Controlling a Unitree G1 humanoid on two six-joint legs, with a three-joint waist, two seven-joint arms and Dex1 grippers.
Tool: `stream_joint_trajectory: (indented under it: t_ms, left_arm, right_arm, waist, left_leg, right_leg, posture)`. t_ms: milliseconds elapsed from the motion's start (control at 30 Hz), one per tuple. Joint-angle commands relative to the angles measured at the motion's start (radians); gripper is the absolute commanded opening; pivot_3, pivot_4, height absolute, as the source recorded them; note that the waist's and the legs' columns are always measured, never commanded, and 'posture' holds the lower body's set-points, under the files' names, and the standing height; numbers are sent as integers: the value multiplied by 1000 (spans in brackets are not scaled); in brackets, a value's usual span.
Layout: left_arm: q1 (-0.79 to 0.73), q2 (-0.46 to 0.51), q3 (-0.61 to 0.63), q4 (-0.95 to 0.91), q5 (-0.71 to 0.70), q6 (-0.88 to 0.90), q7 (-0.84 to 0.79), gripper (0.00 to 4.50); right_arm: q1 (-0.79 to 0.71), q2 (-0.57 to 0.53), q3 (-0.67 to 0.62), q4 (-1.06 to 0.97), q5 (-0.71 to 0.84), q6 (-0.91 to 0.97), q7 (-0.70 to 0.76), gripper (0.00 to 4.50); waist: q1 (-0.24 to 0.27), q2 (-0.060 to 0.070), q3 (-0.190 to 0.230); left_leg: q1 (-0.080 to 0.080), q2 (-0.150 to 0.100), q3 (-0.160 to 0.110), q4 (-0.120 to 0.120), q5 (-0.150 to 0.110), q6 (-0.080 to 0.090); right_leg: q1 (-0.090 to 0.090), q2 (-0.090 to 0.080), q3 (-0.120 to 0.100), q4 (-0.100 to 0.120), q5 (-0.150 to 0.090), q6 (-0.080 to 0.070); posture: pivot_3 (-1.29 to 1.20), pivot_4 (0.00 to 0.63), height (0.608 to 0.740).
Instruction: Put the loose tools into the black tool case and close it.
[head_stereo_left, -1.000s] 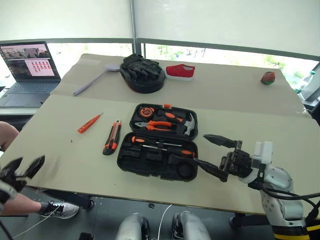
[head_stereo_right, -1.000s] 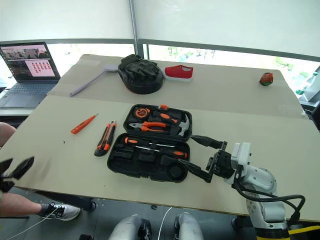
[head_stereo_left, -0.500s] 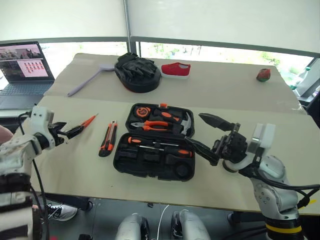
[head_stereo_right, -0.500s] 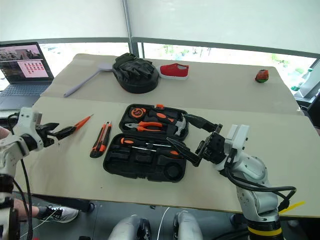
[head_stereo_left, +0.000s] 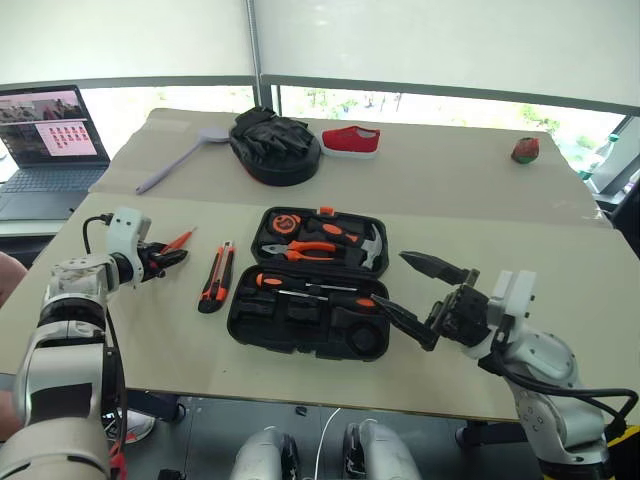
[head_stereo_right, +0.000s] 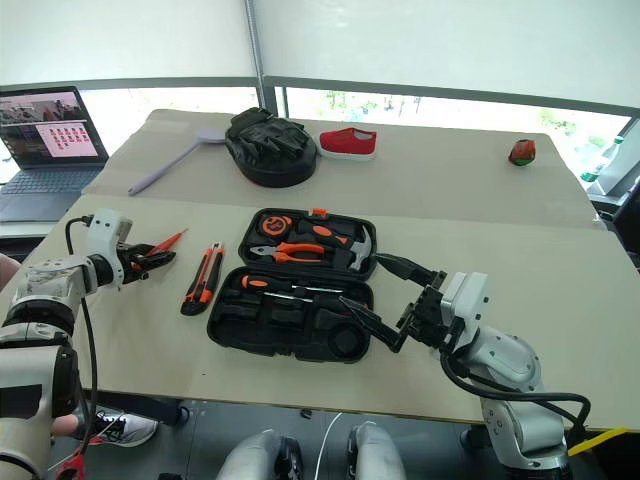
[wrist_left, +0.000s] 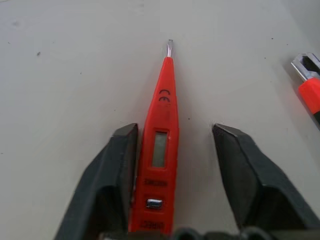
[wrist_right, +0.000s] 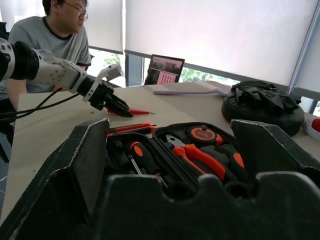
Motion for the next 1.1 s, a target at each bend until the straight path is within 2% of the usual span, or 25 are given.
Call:
stream_joint_trajectory:
  t_ms: [33, 67, 100, 200, 300, 367, 433, 533, 600, 667, 767, 900, 1100]
  left_arm:
    - [31, -6, 33, 22, -12, -54, -41, 1019]
    - [37, -8, 52, 15, -28, -92, -68, 619]
    - [38, -8, 72, 1, -46, -121, -97, 496]
    - [36, -8, 121, -37, -95, -159, -187, 496]
    - [43, -1, 130, -136, -141, -232, -388, 496]
    - [84, 16, 41, -369, -163, -151, -580, 496]
    - [130, 24, -49, -601, -169, -133, -703, 496]
    - [169, 24, -123, -789, -175, -75, -751, 496]
    - [183, 43, -198, -854, -118, -118, -769, 496]
    - [166, 29, -253, -893, -57, -80, -727, 496]
    - [133, -18, -290, -921, -41, -7, -673, 496]
    - [108, -73, -357, -890, 37, 0, -611, 496]
    - [110, -64, -398, -880, 73, -36, -632, 496]
  right_arm:
    - [14, 8, -2, -13, -11, -54, 11, 4500]
    - [21, 8, -1, -9, -17, -61, 12, 4500]
    - [31, 0, 2, -8, -26, -69, 21, 4500]
    - [59, -15, 1, -15, -30, -83, 43, 4500]
    - [75, -51, -40, -4, -26, -98, 76, 4500]
    - [83, -102, -111, 42, -33, -127, 107, 4500]
    - [88, -143, -165, 73, -19, -135, 136, 4500]
    - [81, -180, -173, 89, 3, -126, 179, 4500]
    - [68, -191, -168, 97, 2, -127, 199, 4500]
    - [49, -188, -160, 99, 0, -122, 199, 4500]
    - [36, -177, -142, 90, -1, -110, 192, 4500]
    - [47, -154, -108, 68, -14, -109, 172, 4500]
    - [46, -140, -93, 61, -26, -113, 147, 4500]
  waist:
    - [0, 0, 0]
    - [-1, 0, 0]
    - [-1, 0, 0]
    - [0, -2, 1]
    - [-2, -5, 3]
    - [-1, -5, 3]
    - [0, -5, 3]
    - [1, -5, 3]
    - [-2, -5, 3]
    - [-9, -4, 3]
    - [-10, -4, 3]
    - [-2, -4, 3]
    - [-2, -4, 3]
  left_leg:
    - [0, 0, 0, 0, 0, 0]
    - [0, 0, 0, 0, 0, 1]
    - [0, 0, 0, 0, 0, 1]
    - [-1, 0, 0, 1, 0, 1]
    - [-4, 1, 0, 4, 0, 1]
    - [-5, 1, -1, 6, 0, 1]
    - [-7, 1, -2, 7, -1, 2]
    - [-8, 1, -3, 13, -2, 4]
    - [-8, 1, -3, 14, -2, 5]
    - [-7, 2, -3, 14, -2, 5]
    - [-8, 3, -4, 14, -2, 5]
    - [-8, 2, -5, 14, -2, 6]
    - [-9, 3, -5, 16, -3, 7]
  right_leg:
    - [0, 0, 0, 0, 0, 0]
    - [0, 0, 0, 0, 0, 0]
    - [0, 0, 0, 0, 0, 0]
    - [0, 0, -1, 0, 0, 0]
    - [-2, 1, -3, 0, 0, 0]
    - [-2, 1, -4, 0, 0, 0]
    - [-2, 1, -5, 1, 0, 0]
    - [0, 3, -4, 1, 1, 1]
    - [0, 2, -3, 1, 1, 1]
    - [0, 3, -2, 1, 1, 1]
    - [-1, 4, -2, 2, 1, 1]
    - [-1, 5, -3, 2, 1, 1]
    - [-1, 9, -2, 1, 1, 1]
  posture:
    - [0, 150, 740]
    - [0, 150, 740]
    - [0, 150, 740]
    - [0, 150, 740]
    - [0, 150, 740]
    - [0, 150, 740]
    - [0, 150, 740]
    - [0, 150, 740]
    - [0, 150, 740]
    - [0, 150, 740]
    - [0, 150, 740]
    - [0, 150, 740]
    - [0, 150, 740]
